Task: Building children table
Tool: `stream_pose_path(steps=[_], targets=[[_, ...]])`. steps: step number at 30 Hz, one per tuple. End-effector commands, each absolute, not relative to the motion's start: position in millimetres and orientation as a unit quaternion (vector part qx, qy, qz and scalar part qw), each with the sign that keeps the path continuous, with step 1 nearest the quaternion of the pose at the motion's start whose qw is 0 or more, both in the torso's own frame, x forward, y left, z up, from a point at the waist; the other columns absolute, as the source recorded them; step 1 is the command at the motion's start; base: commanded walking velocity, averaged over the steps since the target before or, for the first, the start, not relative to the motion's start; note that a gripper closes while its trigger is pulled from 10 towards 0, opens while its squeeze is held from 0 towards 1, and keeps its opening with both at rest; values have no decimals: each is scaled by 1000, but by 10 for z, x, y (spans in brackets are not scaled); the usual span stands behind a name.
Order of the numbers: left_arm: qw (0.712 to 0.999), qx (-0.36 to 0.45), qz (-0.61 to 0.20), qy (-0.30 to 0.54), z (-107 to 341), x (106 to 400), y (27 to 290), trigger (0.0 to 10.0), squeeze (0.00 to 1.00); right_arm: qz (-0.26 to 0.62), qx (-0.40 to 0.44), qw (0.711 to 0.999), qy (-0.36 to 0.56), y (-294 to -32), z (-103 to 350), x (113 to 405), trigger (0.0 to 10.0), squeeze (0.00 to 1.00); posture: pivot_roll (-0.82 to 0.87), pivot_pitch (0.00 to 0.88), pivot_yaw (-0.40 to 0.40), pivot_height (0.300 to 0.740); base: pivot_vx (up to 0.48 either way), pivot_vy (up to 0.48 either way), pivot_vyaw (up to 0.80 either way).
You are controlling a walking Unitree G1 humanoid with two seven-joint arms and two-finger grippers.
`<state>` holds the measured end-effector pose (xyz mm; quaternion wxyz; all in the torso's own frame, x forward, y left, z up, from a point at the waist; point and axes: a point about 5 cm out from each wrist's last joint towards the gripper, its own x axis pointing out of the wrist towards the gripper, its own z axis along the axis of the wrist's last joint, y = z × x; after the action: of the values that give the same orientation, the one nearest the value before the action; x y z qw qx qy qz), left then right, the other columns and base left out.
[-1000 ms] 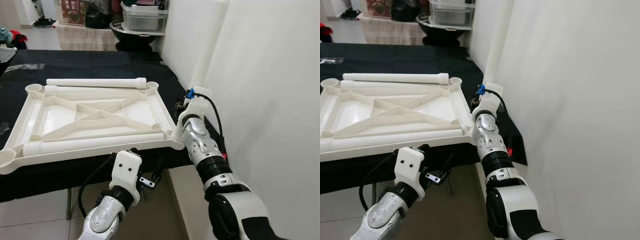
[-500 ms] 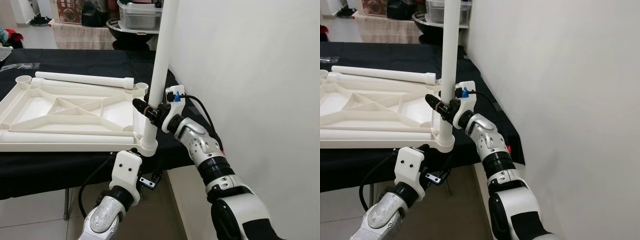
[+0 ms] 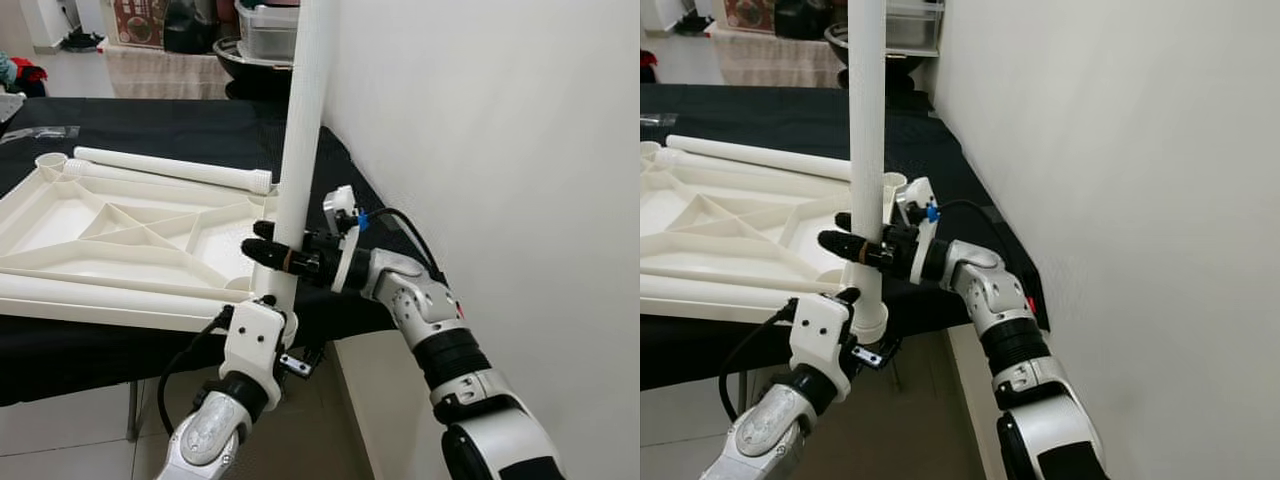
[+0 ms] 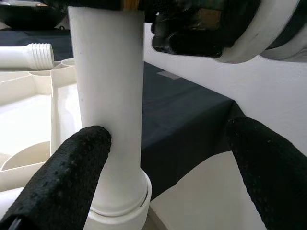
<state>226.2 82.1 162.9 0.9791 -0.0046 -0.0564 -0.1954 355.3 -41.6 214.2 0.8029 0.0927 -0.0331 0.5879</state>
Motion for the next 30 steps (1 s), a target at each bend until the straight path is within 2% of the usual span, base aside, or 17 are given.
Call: stream_pose_path(steps=[1,2,5,6,8,9,11,13,14,15,18,19,20,21,23,24,30], targets=[[978,-7,-200,-53,1607,2252,780,10000,0,547,99,831,-14,-415,2065,3620,0,0,78,57,-143,740,0,0,0],[978,-7,-200,-53,1607,2252,780,10000,0,547,99,831,-14,-415,2065,3620,0,0,78,57,-143,740,0,0,0],[979,-6,-199,-53,1605,2257,786,10000,0,371,68,926,3,-513,2048,3876,0,0,79,62,-144,740,0,0,0],[979,-6,-199,-53,1605,2257,786,10000,0,371,68,926,3,-513,2048,3876,0,0,79,62,-144,740,0,0,0],[979,-6,-199,-53,1605,2257,787,10000,0,278,57,959,24,-632,2021,3968,0,0,78,62,-143,740,0,0,0],[979,-6,-198,-53,1605,2257,789,10000,0,184,64,980,41,-787,2001,4035,0,0,80,62,-146,740,0,0,0],[979,-6,-198,-53,1605,2257,789,10000,0,184,64,980,41,-787,2001,4035,0,0,80,62,-146,740,0,0,0],[979,-5,-197,-53,1603,2255,793,10000,0,74,65,994,47,-979,1997,4078,0,0,78,67,-142,740,0,0,0],[979,-5,-197,-53,1603,2255,793,10000,0,74,65,994,47,-979,1997,4078,0,0,78,67,-142,740,0,0,0],[979,-6,-198,-52,1603,2253,794,10000,0,8,60,997,46,-1066,1996,4085,0,0,77,69,-144,740,0,0,0],[979,-6,-198,-52,1603,2253,792,10000,0,-17,60,997,50,-1071,1980,4075,0,0,77,69,-144,740,0,0,0],[979,-6,-198,-52,1602,2253,791,10000,0,-31,58,996,54,-1058,1966,4071,3725,0,77,69,-144,740,0,0,0],[979,-6,-198,-52,1602,2253,791,10000,0,-31,58,996,54,-1058,1966,4071,3725,0,77,69,-144,740,0,0,0],[979,-6,-198,-52,1604,2254,789,10000,0,-24,66,996,51,-1002,1967,4067,10000,0,75,70,-143,740,0,0,0],[979,-6,-198,-52,1604,2254,788,10000,0,-11,70,997,32,-909,2005,4058,10000,0,77,72,-144,740,0,0,0],[979,-7,-198,-52,1605,2253,787,10000,0,6,80,997,22,-858,2029,4054,10000,1000,76,72,-142,740,0,0,0],[979,-8,-198,-51,1603,2245,784,10000,0,80,122,989,-24,-719,2161,4044,10000,1000,74,74,-145,740,0,0,0]])
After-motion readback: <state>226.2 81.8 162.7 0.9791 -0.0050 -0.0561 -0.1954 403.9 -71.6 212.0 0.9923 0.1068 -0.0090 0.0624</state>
